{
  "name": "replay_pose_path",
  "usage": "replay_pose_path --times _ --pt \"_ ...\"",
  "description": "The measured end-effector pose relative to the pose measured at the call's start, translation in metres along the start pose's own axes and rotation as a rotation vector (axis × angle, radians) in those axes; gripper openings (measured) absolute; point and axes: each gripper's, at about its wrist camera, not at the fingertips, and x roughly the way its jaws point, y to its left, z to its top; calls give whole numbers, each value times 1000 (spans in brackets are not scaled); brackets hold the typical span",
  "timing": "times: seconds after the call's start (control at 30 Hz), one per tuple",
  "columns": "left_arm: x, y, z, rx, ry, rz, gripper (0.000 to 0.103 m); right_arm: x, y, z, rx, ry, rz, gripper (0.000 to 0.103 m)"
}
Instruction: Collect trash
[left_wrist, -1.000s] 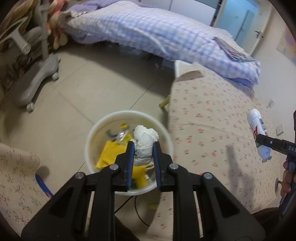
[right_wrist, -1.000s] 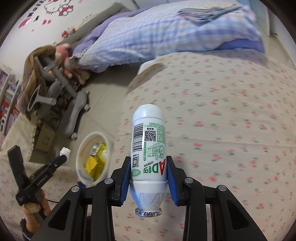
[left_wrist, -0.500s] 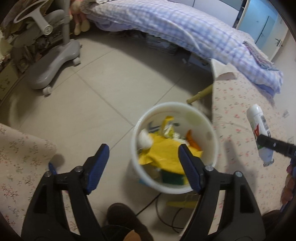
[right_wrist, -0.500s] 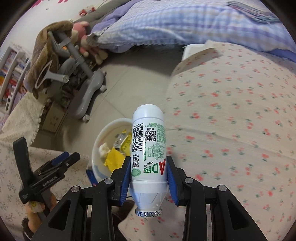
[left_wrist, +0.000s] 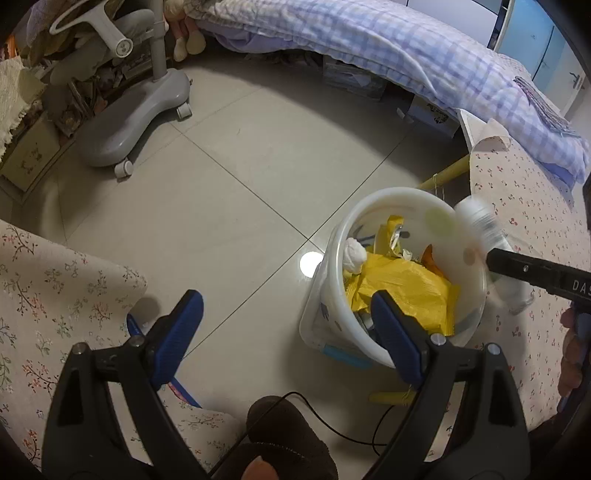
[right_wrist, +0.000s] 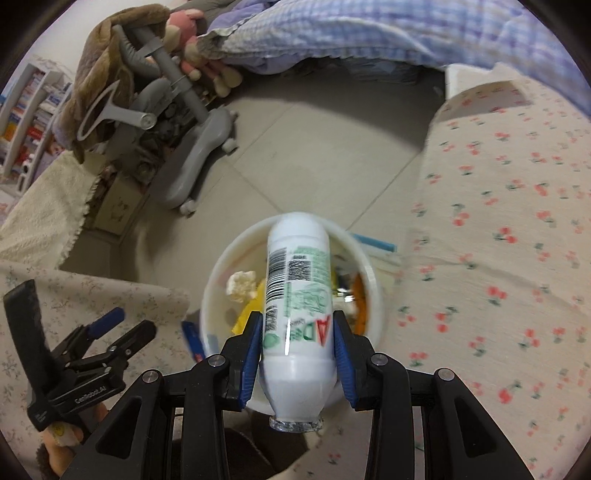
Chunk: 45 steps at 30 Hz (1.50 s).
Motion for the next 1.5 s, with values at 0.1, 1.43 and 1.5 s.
replay_pose_path --times 0.1,1.43,1.5 --pt "-1 2 1 -10 -4 0 98 1 -3 -1 30 3 1 66" --pt "-108 -138 -123 139 -213 -189 102 -214 -48 -228 -9 -555 -619 103" --pt "-109 -140 -128 140 -247 -170 102 -205 -56 -231 14 -559 -663 103"
